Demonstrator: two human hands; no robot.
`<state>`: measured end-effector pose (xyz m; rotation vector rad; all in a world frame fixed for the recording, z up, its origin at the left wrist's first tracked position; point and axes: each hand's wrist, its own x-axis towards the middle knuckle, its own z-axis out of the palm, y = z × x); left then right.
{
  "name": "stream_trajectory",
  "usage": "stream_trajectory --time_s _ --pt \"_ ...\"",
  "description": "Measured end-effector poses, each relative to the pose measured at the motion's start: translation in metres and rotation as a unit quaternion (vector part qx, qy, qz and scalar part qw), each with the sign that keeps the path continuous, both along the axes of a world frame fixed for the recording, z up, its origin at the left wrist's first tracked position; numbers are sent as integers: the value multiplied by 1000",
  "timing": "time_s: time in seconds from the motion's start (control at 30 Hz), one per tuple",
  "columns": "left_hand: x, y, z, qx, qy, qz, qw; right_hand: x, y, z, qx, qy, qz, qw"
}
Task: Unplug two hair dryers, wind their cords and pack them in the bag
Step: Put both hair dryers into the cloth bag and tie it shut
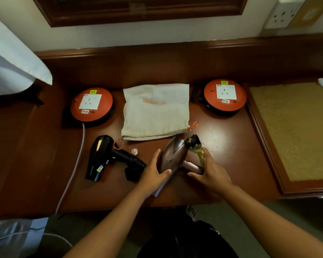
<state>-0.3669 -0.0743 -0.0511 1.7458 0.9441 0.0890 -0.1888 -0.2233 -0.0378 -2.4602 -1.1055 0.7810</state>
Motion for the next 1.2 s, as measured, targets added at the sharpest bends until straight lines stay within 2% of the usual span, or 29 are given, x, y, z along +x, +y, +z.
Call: stream_trajectory --time_s 0.3,0.47,0.57,0.7,0.77,0.87,1.1,1.17,1.2 --pt "-21 38 29 26 -39 -21 999 -21 18 28 83 -6 -14 996" --pt "-14 93 38 159 18 13 987 -5 26 28 60 -15 -8 998" --pt "-10 125 31 283 114 -54 951 8 29 25 46 -11 -5 999" --pt "-5 155 13 407 222 -164 871 21 39 26 57 16 9 998" --pt "-1 164 3 439 258 -193 839 27 46 27 58 32 10 998" --pt "9 171 -6 453 303 -203 814 31 53 28 50 54 -1 997" --pt "26 183 -17 410 359 -214 811 40 68 27 34 69 -10 997" --pt "27 187 -19 394 333 -201 833 42 71 28 31 68 -6 997" --pt "28 188 -20 368 298 -176 863 43 72 29 31 67 -3 997"
